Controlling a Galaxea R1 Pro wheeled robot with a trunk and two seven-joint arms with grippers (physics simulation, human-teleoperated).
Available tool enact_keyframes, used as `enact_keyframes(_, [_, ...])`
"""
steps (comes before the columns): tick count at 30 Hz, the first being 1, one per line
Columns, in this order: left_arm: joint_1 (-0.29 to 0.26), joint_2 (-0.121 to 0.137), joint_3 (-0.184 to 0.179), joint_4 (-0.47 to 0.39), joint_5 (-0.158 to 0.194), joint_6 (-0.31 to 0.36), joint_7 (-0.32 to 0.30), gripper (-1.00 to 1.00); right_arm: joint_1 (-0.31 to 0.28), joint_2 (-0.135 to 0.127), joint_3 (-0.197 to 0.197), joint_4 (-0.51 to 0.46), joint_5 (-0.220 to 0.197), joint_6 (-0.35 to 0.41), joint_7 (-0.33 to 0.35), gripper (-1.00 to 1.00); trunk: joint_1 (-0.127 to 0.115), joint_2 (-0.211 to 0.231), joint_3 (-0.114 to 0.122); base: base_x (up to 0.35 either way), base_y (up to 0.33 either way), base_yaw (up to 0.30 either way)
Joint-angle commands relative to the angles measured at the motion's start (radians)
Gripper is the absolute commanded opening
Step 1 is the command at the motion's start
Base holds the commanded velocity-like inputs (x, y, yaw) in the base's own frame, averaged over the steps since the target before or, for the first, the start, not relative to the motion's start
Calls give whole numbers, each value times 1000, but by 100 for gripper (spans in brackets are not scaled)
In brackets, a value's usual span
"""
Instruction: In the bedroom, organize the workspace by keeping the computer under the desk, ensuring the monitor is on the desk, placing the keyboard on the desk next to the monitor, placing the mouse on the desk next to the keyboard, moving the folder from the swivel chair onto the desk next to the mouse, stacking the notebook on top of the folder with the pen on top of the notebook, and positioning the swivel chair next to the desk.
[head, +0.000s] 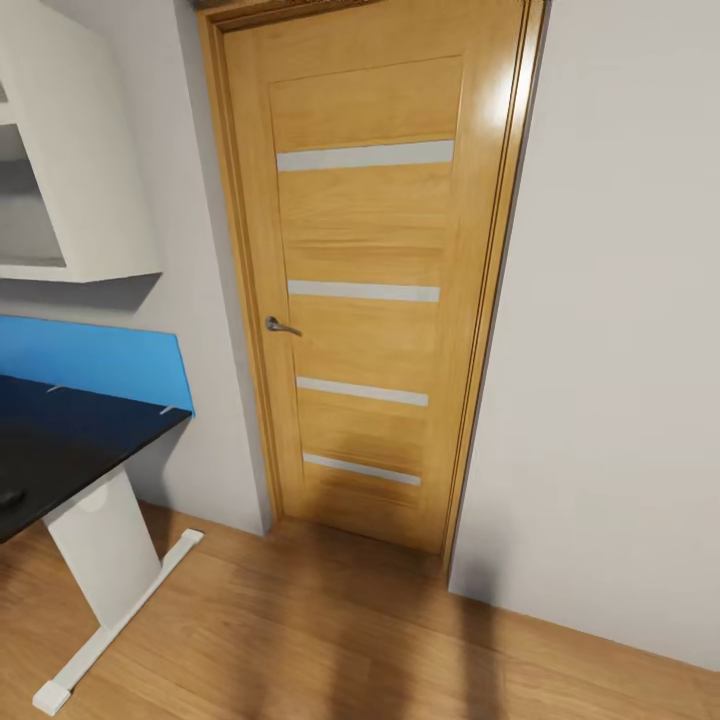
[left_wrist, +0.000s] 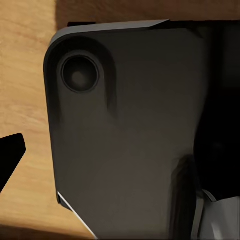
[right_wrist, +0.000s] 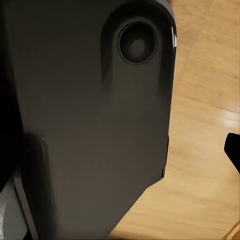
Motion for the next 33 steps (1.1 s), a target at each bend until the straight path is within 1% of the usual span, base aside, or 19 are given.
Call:
enact_keyframes(1, [0,0,0,-1,-1,-2,0,100,0,0,0,0,0,0,0,100,-4,7,2,0,0,0])
enact_keyframes(15, [0,1,0,-1,-1,-2,1,100,0,1,-3,-19,-2,-8,-2,100,-58,105,46,0,0,0])
enact_keyframes(19, [0,1,0,-1,0,-2,2,100,0,-1,-4,-31,-1,-45,-4,100,-73,133,59,0,0,0])
enact_keyframes(21, [0,1,1,-1,0,-5,3,100,0,-2,-4,-42,0,-76,-4,100,-81,147,65,0,0,0])
enact_keyframes(25, [0,3,3,-1,4,-8,4,100,-1,-10,-4,-59,0,-169,-6,100,-96,175,78,0,0,0])
enact_keyframes(28, [0,3,4,-6,6,-8,4,100,-1,-20,-4,-70,1,-188,-8,100,-107,196,87,0,0,20])
enact_keyframes(32, [0,3,4,-50,7,-8,4,100,-1,-36,-5,-113,1,-197,-9,100,-123,224,99,0,0,155])
enact_keyframes(33, [0,3,4,-107,7,-8,4,100,-1,-44,-6,-144,-1,-197,-9,100,-127,231,103,0,0,219])
